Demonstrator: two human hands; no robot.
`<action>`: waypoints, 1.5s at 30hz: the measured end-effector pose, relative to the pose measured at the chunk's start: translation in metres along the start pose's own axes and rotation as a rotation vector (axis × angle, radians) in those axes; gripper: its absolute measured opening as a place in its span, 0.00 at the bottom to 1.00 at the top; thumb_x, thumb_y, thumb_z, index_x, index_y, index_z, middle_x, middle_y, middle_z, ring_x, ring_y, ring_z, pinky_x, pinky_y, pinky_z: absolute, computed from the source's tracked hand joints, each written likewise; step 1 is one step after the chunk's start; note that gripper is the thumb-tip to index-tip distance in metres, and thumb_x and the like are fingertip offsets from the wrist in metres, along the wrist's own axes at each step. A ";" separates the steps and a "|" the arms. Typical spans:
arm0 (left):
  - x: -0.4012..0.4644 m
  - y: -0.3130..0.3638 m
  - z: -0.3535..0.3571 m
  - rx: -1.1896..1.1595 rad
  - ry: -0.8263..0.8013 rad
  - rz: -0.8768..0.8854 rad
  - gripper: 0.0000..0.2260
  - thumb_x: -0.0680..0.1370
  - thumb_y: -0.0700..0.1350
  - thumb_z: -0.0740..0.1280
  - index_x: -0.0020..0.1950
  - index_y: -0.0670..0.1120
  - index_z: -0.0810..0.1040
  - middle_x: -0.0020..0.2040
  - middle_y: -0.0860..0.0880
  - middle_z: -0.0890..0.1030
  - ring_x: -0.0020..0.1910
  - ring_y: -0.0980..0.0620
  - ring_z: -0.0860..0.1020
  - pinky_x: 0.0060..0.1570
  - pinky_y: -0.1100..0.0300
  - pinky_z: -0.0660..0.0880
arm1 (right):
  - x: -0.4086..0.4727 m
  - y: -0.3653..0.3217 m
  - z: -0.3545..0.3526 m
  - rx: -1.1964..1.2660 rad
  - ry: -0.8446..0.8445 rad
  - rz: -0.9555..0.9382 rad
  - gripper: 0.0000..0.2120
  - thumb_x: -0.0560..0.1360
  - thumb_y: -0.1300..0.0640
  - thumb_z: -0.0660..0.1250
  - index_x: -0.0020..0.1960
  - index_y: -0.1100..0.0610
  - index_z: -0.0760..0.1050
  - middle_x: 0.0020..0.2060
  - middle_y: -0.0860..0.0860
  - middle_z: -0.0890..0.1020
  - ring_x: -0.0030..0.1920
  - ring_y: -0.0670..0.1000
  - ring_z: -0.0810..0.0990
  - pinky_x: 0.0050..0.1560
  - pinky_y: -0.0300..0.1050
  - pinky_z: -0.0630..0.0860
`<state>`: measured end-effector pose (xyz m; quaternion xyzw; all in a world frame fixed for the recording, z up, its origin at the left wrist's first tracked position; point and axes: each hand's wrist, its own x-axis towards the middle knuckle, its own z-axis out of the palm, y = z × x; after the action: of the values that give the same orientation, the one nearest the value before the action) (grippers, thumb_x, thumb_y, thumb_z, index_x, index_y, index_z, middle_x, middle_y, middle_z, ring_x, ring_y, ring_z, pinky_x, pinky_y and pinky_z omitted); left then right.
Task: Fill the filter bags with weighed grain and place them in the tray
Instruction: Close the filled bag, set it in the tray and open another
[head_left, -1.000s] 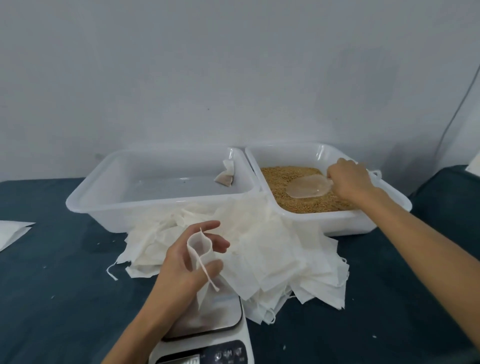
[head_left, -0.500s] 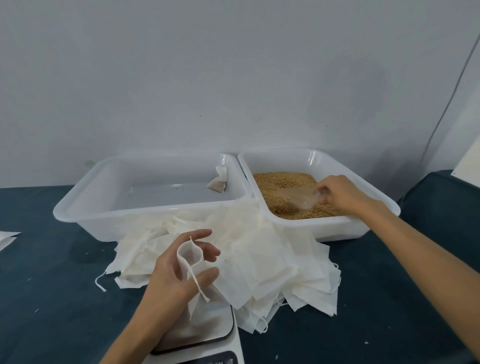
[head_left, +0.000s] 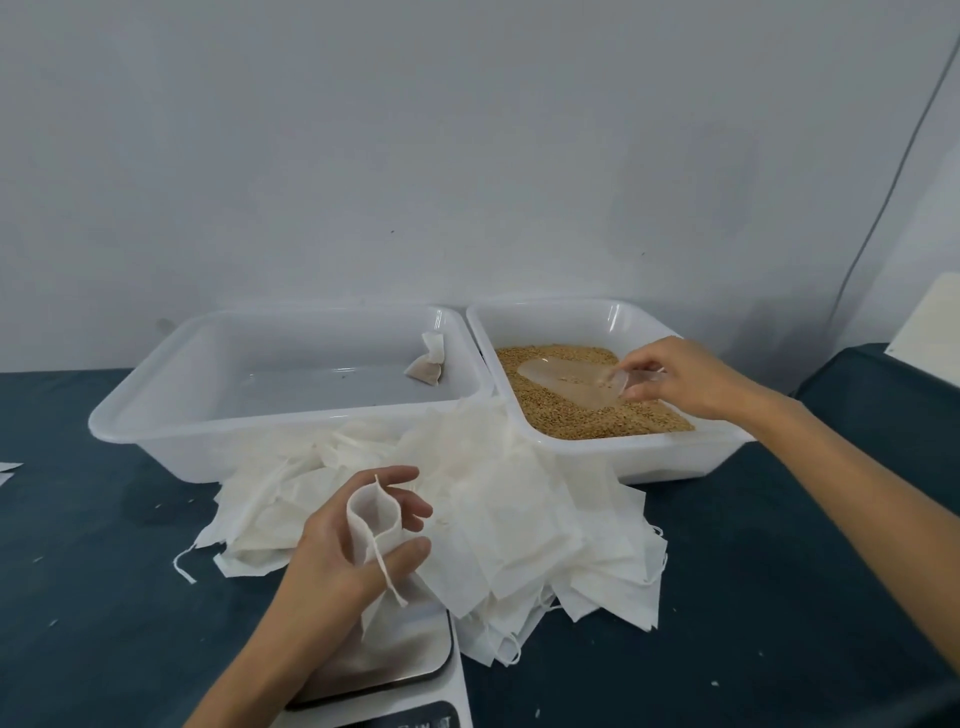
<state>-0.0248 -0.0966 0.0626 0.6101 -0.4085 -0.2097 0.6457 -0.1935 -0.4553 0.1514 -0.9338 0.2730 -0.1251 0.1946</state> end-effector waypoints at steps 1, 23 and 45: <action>0.000 0.000 0.000 0.001 0.001 0.002 0.21 0.68 0.42 0.75 0.57 0.60 0.82 0.50 0.47 0.86 0.50 0.49 0.84 0.51 0.64 0.79 | -0.002 -0.007 0.001 0.018 -0.009 -0.028 0.12 0.75 0.61 0.75 0.57 0.51 0.84 0.52 0.40 0.83 0.55 0.37 0.77 0.55 0.27 0.69; 0.000 0.001 -0.002 0.008 0.003 -0.020 0.20 0.69 0.44 0.75 0.57 0.61 0.82 0.51 0.48 0.85 0.50 0.50 0.84 0.50 0.59 0.80 | 0.022 0.023 0.036 -0.339 0.014 0.054 0.10 0.71 0.57 0.79 0.51 0.58 0.85 0.52 0.52 0.85 0.55 0.54 0.81 0.57 0.52 0.77; 0.000 -0.002 -0.001 0.001 -0.001 -0.006 0.20 0.68 0.44 0.75 0.57 0.61 0.82 0.51 0.48 0.85 0.52 0.51 0.84 0.53 0.58 0.79 | -0.026 -0.035 0.003 0.169 -0.099 -0.117 0.13 0.75 0.60 0.75 0.57 0.49 0.84 0.55 0.40 0.84 0.57 0.34 0.78 0.57 0.28 0.70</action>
<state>-0.0237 -0.0963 0.0607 0.6116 -0.4072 -0.2118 0.6444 -0.1974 -0.4126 0.1605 -0.9334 0.1967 -0.1127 0.2782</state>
